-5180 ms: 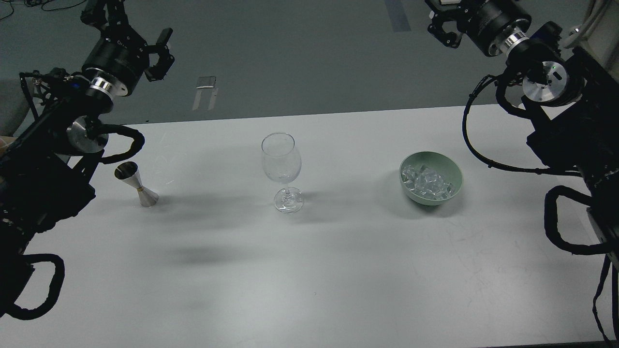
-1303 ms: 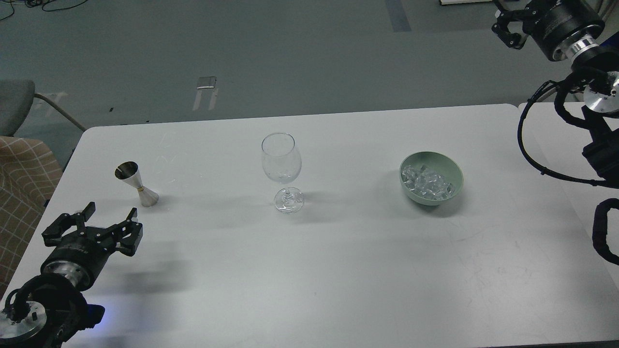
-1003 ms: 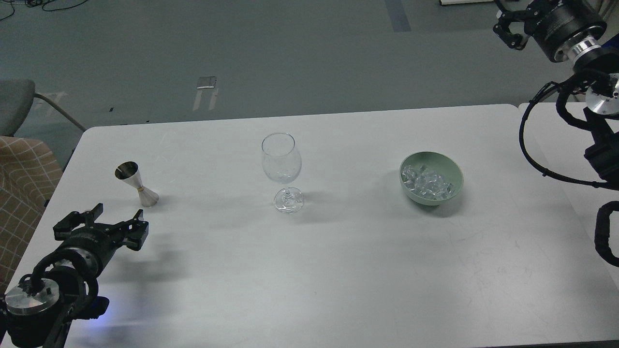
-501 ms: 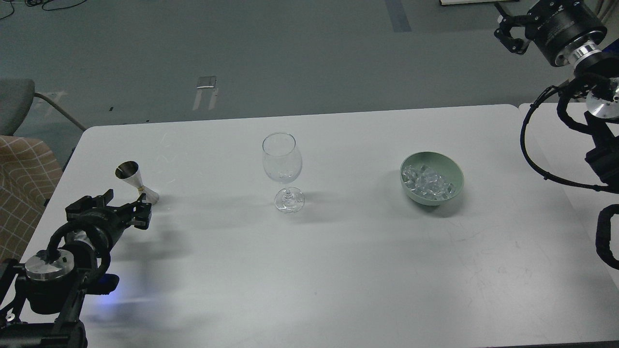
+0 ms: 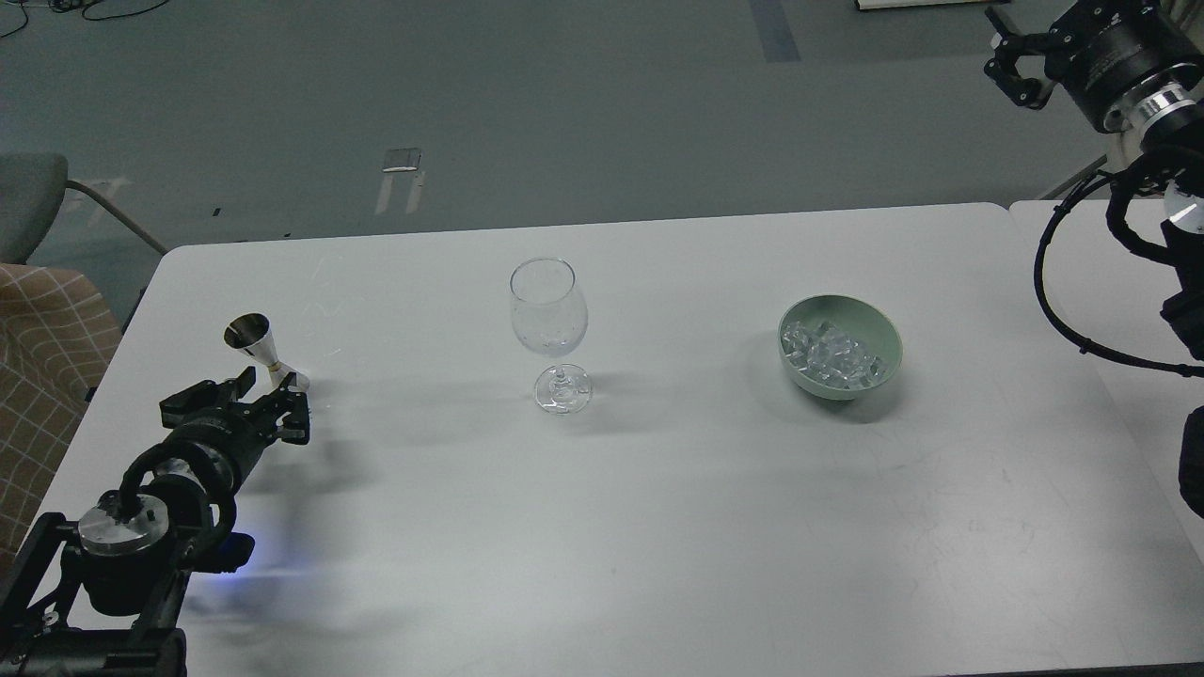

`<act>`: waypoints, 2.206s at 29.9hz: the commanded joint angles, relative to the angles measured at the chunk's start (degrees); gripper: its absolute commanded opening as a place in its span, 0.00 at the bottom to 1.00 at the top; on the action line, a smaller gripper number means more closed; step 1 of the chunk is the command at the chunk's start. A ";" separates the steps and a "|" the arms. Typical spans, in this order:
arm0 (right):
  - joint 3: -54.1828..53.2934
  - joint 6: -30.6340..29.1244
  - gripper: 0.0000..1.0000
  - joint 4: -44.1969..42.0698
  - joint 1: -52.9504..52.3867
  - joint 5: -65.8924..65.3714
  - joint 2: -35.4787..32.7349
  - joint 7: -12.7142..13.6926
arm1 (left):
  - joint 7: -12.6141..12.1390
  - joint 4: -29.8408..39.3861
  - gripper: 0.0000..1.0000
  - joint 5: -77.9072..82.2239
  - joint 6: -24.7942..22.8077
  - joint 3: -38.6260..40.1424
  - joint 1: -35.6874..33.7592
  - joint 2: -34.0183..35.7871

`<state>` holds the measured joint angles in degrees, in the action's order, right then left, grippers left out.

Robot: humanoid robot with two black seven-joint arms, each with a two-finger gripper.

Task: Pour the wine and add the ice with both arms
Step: 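Lift the jigger with the left gripper and carry it toward the wine glass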

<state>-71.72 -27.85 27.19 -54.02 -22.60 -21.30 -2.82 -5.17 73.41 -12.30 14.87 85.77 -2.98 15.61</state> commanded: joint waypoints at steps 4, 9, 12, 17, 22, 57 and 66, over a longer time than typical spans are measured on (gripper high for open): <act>0.00 -0.01 1.00 0.14 -0.03 0.01 -0.67 0.01 | 0.07 -2.12 0.43 -0.01 0.07 -0.16 -1.67 0.12; 0.00 -0.01 1.00 0.23 0.32 0.01 -0.58 0.01 | -0.28 -5.90 0.43 -0.01 -0.19 -0.16 -4.13 0.21; 0.08 -0.01 1.00 0.23 0.59 -0.08 -0.67 0.01 | -0.37 -6.61 0.42 0.08 -0.28 -0.16 -4.57 0.30; 0.00 -0.01 1.00 0.14 1.20 0.01 -0.67 0.01 | -0.37 -8.01 0.42 0.08 -0.28 -0.25 -5.89 0.39; 0.00 -0.01 1.00 0.14 1.20 -0.08 -0.67 0.01 | -0.37 -12.14 0.42 0.08 -0.63 -1.04 -9.14 -0.05; 0.08 -0.10 1.00 0.05 1.20 -0.08 -1.11 0.10 | -2.48 -23.66 0.04 -0.01 -11.80 -1.13 -16.35 0.21; 0.00 -0.10 1.00 0.05 1.90 -0.08 -1.46 0.01 | -2.65 -17.70 0.01 -0.36 -11.27 -1.13 -17.32 0.30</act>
<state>-71.63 -27.96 27.24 -52.47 -22.68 -22.71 -2.73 -7.72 52.32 -12.53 3.11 84.65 -20.28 15.81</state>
